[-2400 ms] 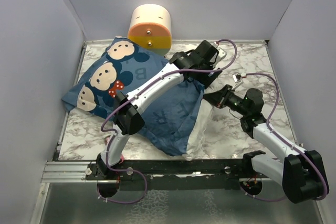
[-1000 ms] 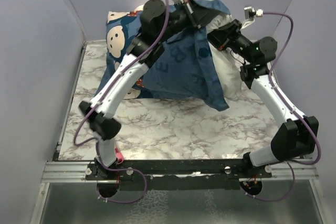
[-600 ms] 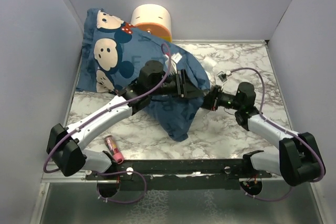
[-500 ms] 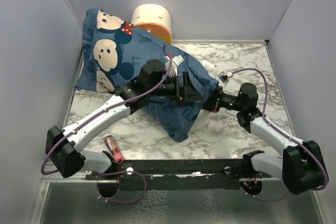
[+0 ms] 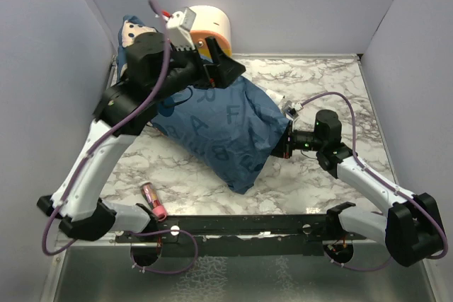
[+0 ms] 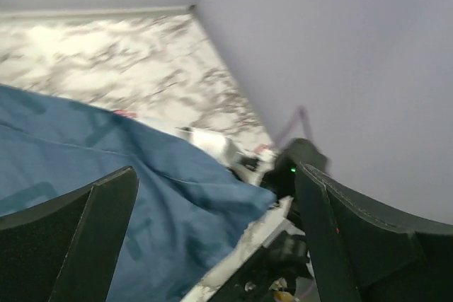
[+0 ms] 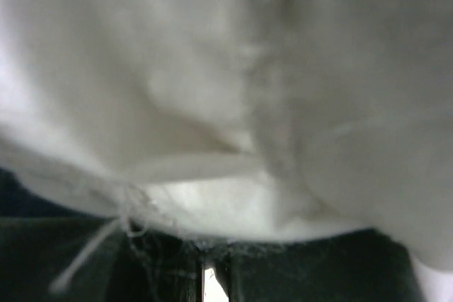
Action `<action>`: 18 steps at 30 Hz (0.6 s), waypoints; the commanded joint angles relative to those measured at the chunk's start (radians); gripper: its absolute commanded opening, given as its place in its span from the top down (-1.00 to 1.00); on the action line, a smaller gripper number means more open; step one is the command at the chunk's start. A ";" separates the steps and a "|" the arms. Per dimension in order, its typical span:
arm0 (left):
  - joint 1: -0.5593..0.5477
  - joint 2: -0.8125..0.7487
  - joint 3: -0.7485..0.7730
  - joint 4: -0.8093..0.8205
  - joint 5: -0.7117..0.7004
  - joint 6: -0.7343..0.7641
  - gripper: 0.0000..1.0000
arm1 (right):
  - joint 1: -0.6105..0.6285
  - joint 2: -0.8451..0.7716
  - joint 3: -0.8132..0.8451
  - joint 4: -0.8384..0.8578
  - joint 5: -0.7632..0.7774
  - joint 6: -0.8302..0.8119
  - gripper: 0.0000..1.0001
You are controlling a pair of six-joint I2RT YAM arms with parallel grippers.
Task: Put the pillow into the pillowcase
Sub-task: Stuff the pillow into the pillowcase.
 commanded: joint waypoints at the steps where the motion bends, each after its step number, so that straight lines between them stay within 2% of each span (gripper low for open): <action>1: -0.040 0.140 -0.055 -0.071 -0.302 -0.014 -0.98 | 0.041 -0.009 0.006 -0.139 0.003 -0.044 0.87; 7: -0.157 0.269 0.021 -0.141 -0.451 -0.162 -0.98 | 0.049 -0.015 0.008 -0.147 0.030 -0.045 0.88; 10: -0.201 0.342 0.106 -0.273 -0.546 -0.245 -0.98 | 0.051 -0.009 0.003 -0.130 0.036 -0.034 0.88; 14: -0.234 0.454 0.221 -0.428 -0.658 -0.274 -0.98 | 0.057 0.005 0.004 -0.108 0.038 -0.024 0.88; 16: -0.234 0.465 0.195 -0.424 -0.674 -0.270 -0.88 | 0.061 0.015 0.011 -0.110 0.040 -0.028 0.88; 18: -0.233 0.460 0.163 -0.391 -0.682 -0.262 -0.67 | 0.067 0.020 0.022 -0.122 0.044 -0.041 0.88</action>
